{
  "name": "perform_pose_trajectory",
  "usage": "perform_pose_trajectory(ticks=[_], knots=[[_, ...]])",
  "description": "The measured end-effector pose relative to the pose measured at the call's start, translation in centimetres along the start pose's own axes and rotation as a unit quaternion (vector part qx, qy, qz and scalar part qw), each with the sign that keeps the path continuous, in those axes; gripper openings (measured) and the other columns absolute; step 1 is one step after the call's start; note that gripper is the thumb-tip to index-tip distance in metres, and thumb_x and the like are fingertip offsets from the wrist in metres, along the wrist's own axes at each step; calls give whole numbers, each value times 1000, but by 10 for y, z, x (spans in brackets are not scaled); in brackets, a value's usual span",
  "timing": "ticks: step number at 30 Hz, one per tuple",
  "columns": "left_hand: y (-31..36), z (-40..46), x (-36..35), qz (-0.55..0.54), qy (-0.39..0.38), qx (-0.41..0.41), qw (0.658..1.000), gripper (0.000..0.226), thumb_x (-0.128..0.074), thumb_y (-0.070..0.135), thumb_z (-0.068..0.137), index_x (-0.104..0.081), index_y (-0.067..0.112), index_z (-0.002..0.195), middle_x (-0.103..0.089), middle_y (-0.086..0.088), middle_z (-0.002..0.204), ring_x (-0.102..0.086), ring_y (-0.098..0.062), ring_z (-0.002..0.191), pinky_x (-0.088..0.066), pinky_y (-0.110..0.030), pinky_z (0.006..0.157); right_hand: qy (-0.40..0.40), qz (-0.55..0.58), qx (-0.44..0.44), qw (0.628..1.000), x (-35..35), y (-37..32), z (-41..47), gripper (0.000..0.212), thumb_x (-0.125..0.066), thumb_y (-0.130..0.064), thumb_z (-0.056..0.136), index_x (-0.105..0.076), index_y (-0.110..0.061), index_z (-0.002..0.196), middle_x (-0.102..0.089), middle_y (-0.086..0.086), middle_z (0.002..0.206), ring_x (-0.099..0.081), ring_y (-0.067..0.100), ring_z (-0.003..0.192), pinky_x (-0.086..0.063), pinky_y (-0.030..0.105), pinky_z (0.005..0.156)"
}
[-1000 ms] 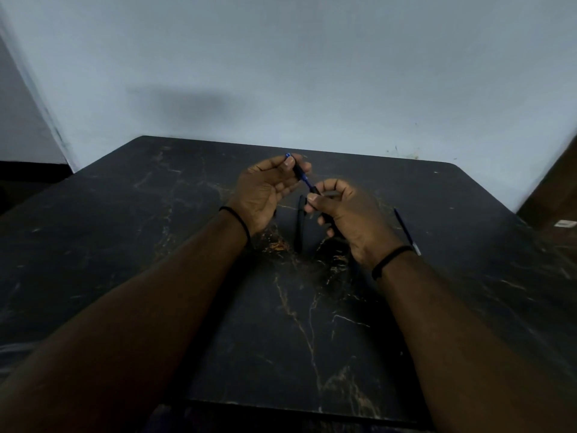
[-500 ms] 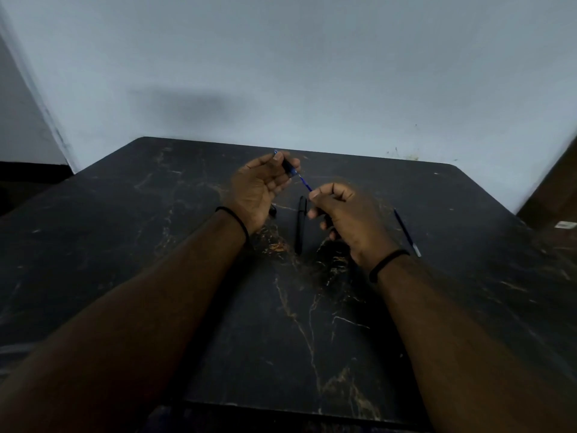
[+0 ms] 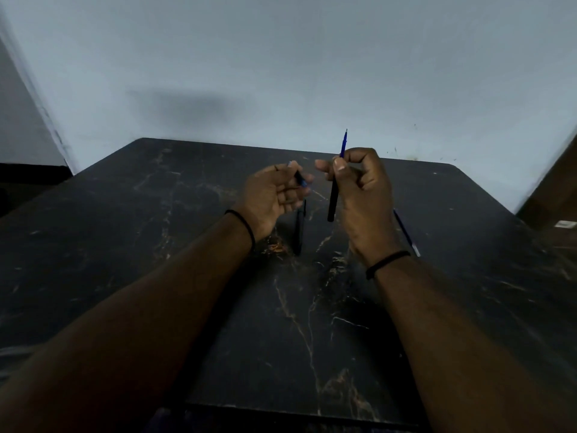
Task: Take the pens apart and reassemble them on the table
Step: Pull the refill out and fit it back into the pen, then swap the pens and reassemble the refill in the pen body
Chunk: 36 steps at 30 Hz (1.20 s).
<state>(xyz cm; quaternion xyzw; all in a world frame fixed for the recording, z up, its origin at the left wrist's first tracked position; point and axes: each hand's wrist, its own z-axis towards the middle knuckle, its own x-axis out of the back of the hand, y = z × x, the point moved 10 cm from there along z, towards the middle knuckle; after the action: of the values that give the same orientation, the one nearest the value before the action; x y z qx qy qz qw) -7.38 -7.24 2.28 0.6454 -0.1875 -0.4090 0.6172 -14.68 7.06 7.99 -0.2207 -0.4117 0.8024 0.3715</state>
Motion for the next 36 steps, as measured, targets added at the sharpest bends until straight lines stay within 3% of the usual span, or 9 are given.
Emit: perform_pose_trajectory(ticks=[3, 7, 13, 19, 24, 28, 32, 36], knots=[[-4, -5, -15, 25, -28, 15, 999, 17, -54, 30, 97, -62, 17, 91, -74, -2, 91, -70, -16, 80, -52, -33, 70, 30, -5, 13, 999, 6, -4, 0, 1, -59, -9, 98, -59, -9, 97, -75, 9, 100, -71, 16, 96, -53, 20, 83], [-8, -12, -35, 12, -64, 27, 997, 16, -51, 26, 99, -58, 14, 92, -73, 0, 79, -70, -17, 75, -53, -36, 74, 55, -3, -8, 998, 12, -3, -2, 5, -66, -10, 94, -65, -14, 91, -68, 6, 88, -61, 3, 76, -50, 14, 67], [-10, -15, -48, 20, -71, 16, 997, 18, -41, 23, 104, -51, 12, 93, -71, -2, 72, -67, -17, 64, -54, -34, 64, 63, 19, -34, 997, 11, 2, -3, 3, -69, -13, 92, -68, -15, 91, -66, -3, 85, -58, 9, 81, -52, 20, 72], [0, -14, -44, 48, -45, -18, 998, 20, -34, 20, 106, -49, 11, 96, -50, -2, 69, -45, -11, 59, -39, -25, 53, 72, 56, 13, 996, 10, -17, -4, 8, -69, -10, 92, -68, -17, 89, -67, 0, 83, -59, 7, 79, -51, 22, 74], [5, -13, -40, 66, -40, -34, 996, 20, -34, 22, 106, -49, 8, 105, -48, -3, 68, -42, -11, 55, -38, -25, 54, 154, 72, 80, 982, 31, -45, -7, 4, -66, -11, 94, -66, -16, 93, -72, 12, 90, -61, 14, 76, -50, 29, 67], [4, -15, -38, 67, -34, -28, 997, 23, -34, 22, 106, -50, 14, 92, -47, -2, 65, -41, -13, 53, -37, -31, 58, 256, 76, 130, 955, 68, -59, -5, 5, -61, -10, 95, -60, -10, 90, -70, 25, 86, -62, 22, 72, -49, 33, 68], [3, -14, -35, 59, -25, -28, 998, 23, -35, 21, 106, -49, 14, 89, -48, -2, 65, -42, -14, 52, -38, -32, 58, 258, -106, 110, 954, 93, -54, 6, 6, -67, -17, 91, -68, -12, 88, -67, -2, 75, -64, 7, 71, -53, 23, 71], [0, -15, -39, 54, -34, -21, 998, 22, -34, 20, 106, -50, 15, 91, -47, -4, 67, -41, -14, 55, -40, -29, 57, 156, -338, -65, 926, 119, 4, 23, 19, -74, -34, 85, -75, -15, 82, -71, 1, 76, -69, 18, 77, -58, 33, 79]])
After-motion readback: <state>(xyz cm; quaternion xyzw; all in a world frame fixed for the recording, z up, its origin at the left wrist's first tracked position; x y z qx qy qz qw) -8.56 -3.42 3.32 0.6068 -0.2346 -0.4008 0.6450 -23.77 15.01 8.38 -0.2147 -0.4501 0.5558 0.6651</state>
